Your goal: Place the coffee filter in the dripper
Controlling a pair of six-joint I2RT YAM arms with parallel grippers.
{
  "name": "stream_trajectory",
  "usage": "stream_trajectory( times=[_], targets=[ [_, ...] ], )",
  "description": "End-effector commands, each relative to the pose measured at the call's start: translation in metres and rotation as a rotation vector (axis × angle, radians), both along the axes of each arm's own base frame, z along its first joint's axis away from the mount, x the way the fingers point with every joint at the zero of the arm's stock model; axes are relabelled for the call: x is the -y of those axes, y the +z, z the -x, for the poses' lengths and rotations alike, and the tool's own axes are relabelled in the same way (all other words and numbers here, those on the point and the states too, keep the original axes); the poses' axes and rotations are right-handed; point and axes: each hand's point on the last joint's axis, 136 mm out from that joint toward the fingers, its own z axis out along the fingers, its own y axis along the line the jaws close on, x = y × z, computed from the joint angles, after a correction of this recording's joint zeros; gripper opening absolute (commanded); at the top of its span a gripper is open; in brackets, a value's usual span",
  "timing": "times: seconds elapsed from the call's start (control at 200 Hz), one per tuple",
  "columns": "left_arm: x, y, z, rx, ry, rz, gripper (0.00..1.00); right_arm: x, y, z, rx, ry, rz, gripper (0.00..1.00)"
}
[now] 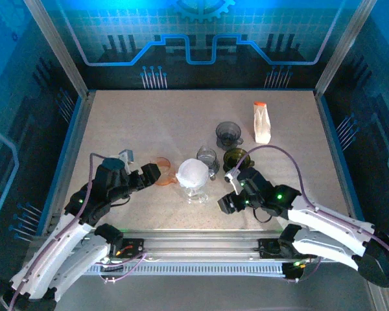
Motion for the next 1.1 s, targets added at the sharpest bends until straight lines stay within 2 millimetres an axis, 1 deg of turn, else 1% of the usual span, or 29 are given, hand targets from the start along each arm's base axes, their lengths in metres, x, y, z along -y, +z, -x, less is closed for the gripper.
stream_trajectory(
  times=[0.0, 0.175, 0.285, 0.47, 0.811, 0.846, 0.856, 0.911, 1.096],
  targets=[
    [-0.003, -0.008, 0.001, -0.023, 0.028, 0.014, 0.87, -0.032, 0.015, -0.005, 0.090, 0.069, -0.137, 0.70],
    [-0.002, -0.017, 0.003, -0.045, 0.029, 0.023, 0.87, -0.042, -0.003, -0.007, 0.129, 0.089, -0.147, 0.70],
    [-0.001, -0.019, 0.004, -0.051, 0.026, 0.033, 0.87, -0.049, -0.008, -0.009, 0.148, 0.106, -0.157, 0.68],
    [-0.002, -0.017, 0.005, -0.039, 0.027, 0.032, 0.87, -0.057, -0.016, -0.009, 0.160, 0.131, -0.153, 0.65],
    [-0.004, -0.016, 0.006, -0.041, 0.037, 0.033, 0.87, -0.063, -0.035, -0.009, 0.146, 0.131, -0.170, 0.56],
    [-0.005, -0.015, 0.006, -0.040, 0.038, 0.032, 0.87, -0.062, -0.040, -0.008, 0.136, 0.131, -0.160, 0.55],
    [-0.005, -0.015, 0.006, -0.040, 0.039, 0.032, 0.87, -0.064, -0.036, -0.009, 0.147, 0.132, -0.175, 0.55],
    [-0.005, -0.014, 0.006, -0.036, 0.041, 0.031, 0.87, -0.066, -0.037, -0.010, 0.150, 0.132, -0.186, 0.53],
    [-0.006, -0.015, 0.006, -0.037, 0.047, 0.026, 0.87, -0.066, -0.039, -0.012, 0.164, 0.124, -0.184, 0.47]
  ],
)
